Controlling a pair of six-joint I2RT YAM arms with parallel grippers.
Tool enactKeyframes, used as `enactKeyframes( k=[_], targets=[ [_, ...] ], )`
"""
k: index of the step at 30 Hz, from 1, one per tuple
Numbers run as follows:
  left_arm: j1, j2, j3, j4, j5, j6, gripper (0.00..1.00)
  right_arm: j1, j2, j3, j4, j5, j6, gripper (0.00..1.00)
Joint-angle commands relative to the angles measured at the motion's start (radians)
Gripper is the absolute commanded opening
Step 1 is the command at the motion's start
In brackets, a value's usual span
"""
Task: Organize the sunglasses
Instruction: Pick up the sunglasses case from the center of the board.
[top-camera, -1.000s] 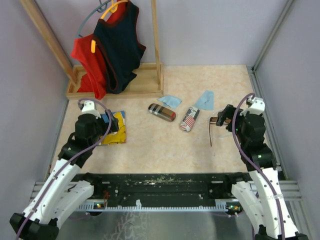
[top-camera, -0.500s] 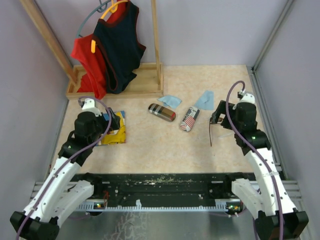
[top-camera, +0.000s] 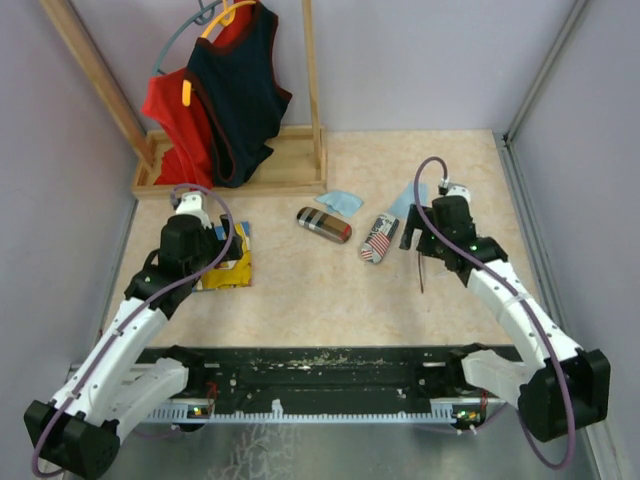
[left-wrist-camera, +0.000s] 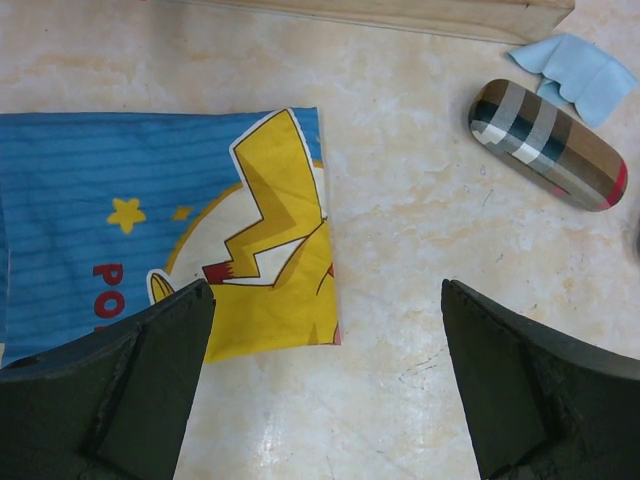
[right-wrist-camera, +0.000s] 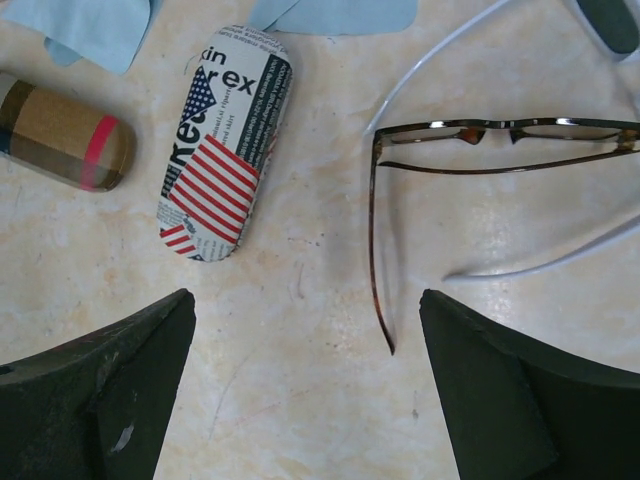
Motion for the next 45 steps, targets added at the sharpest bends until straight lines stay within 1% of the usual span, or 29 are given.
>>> enactKeyframes(
  k=[1,6,11,21,26,33,41,43,45],
  targets=[
    [0.009,0.006,0.019,-0.027,-0.007,0.046,1.00,0.067,0.098,0.073,0.121,0.104,0.118,0.94],
    [0.010,-0.012,0.007,-0.012,0.031,0.043,1.00,0.107,0.242,0.125,0.167,0.127,0.219,0.98],
    [0.012,-0.011,0.003,-0.013,0.056,0.041,1.00,0.118,0.401,0.211,0.152,0.127,0.273,0.99],
    [0.015,-0.034,-0.015,0.011,0.145,0.048,1.00,0.162,0.657,0.335,0.136,0.150,0.261,0.99],
    [0.015,-0.025,-0.014,0.011,0.152,0.049,1.00,0.174,0.735,0.380,0.123,0.149,0.244,0.98],
    [0.017,-0.031,-0.014,0.010,0.149,0.049,1.00,0.186,0.807,0.426,0.112,0.142,0.226,0.90],
    [0.022,-0.029,-0.015,0.012,0.151,0.049,1.00,0.193,0.814,0.424,0.099,0.141,0.212,0.75],
    [0.025,-0.027,-0.015,0.013,0.155,0.049,1.00,0.193,0.806,0.418,0.096,0.138,0.203,0.69],
    [0.030,-0.026,-0.014,0.013,0.158,0.049,1.00,0.195,0.793,0.409,0.095,0.132,0.190,0.61]
  ],
)
